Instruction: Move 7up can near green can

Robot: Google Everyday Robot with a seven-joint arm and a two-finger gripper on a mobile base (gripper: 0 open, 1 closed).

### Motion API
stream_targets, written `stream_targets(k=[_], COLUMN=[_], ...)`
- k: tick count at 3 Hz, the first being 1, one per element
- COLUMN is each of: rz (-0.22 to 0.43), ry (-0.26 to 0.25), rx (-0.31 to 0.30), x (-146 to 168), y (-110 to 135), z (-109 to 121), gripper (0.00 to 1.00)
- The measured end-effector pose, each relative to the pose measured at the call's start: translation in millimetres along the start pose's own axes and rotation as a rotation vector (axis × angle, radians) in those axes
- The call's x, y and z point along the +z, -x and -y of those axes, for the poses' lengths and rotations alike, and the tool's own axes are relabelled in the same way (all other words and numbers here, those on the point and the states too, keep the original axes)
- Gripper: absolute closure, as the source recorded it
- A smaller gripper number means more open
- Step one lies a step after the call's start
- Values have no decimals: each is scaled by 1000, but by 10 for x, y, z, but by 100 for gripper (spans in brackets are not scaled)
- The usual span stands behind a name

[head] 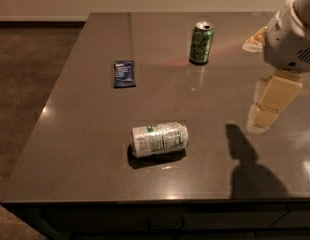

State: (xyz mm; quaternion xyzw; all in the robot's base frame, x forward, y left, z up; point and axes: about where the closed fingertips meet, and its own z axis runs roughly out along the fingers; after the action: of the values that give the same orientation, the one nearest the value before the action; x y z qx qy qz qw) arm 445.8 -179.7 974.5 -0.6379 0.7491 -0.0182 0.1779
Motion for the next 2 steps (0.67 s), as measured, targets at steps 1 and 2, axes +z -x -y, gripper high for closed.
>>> stream_targets(k=[1,2], rz=[27,19], ry=[36,75], rx=[-79,-154], x=[215,490], y=[341,602], z=[-75,-193], gripper=[0,0])
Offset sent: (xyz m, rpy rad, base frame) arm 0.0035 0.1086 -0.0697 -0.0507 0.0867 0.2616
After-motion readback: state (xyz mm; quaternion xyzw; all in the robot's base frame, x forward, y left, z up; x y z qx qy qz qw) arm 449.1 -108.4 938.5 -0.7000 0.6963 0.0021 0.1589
